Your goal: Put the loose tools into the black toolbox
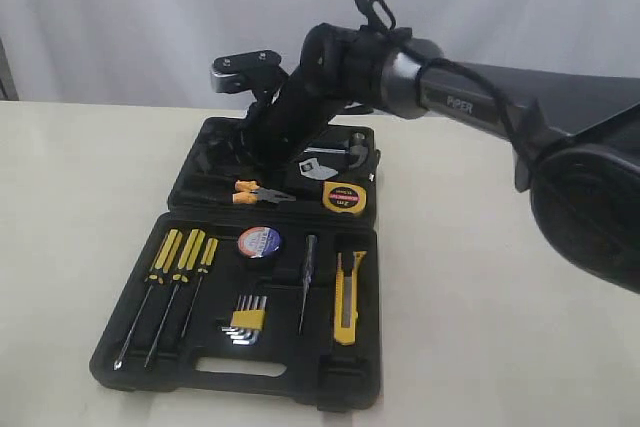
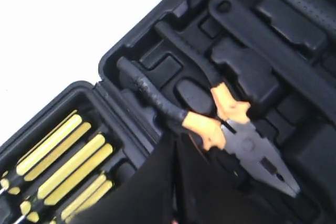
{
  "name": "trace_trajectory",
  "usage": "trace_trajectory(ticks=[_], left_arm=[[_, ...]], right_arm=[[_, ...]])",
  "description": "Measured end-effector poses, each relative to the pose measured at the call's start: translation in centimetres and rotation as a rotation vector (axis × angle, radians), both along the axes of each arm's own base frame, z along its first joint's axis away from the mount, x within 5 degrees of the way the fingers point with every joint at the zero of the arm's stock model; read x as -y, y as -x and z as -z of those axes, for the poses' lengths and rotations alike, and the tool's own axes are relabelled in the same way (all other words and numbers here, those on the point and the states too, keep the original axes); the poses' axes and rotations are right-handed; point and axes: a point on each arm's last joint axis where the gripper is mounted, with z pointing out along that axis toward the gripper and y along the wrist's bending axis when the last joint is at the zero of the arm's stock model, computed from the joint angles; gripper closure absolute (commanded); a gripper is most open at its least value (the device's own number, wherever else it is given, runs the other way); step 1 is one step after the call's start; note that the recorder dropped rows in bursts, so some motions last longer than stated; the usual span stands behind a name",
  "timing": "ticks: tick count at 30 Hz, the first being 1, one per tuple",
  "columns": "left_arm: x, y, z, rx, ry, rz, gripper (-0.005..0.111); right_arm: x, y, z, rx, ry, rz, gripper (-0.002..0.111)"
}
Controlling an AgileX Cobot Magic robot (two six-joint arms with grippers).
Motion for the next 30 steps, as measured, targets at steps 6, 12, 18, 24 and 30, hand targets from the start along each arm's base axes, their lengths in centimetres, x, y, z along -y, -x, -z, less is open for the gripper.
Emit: trace_trajectory(ticks=[6, 12, 18, 24, 30], left_arm=[[0.0, 0.0, 0.0, 0.0, 0.0, 0.0, 0.107], [0.0, 0.0, 0.0, 0.0, 0.0, 0.0, 0.107], [0.0, 0.0, 0.0, 0.0, 0.0, 0.0, 0.107], [0.0, 0.0, 0.0, 0.0, 0.0, 0.0, 0.107], [0.0, 0.0, 0.0, 0.0, 0.0, 0.0, 0.107]], right_arm=[[-1.1, -0.7, 1.1, 0.076, -0.014, -0.024, 0.109], [-2.1, -1.3, 4.4, 0.084, -0.011, -0.004, 0.109], [-1.6, -1.2, 5.6, 0.033, 0.032, 0.032, 0.109], [-1.5, -1.2, 4.2, 0.055, 0.038, 0.034, 0.109], [-1.4, -1.6, 2.8, 0.138, 0.03, 0.05, 0.109]])
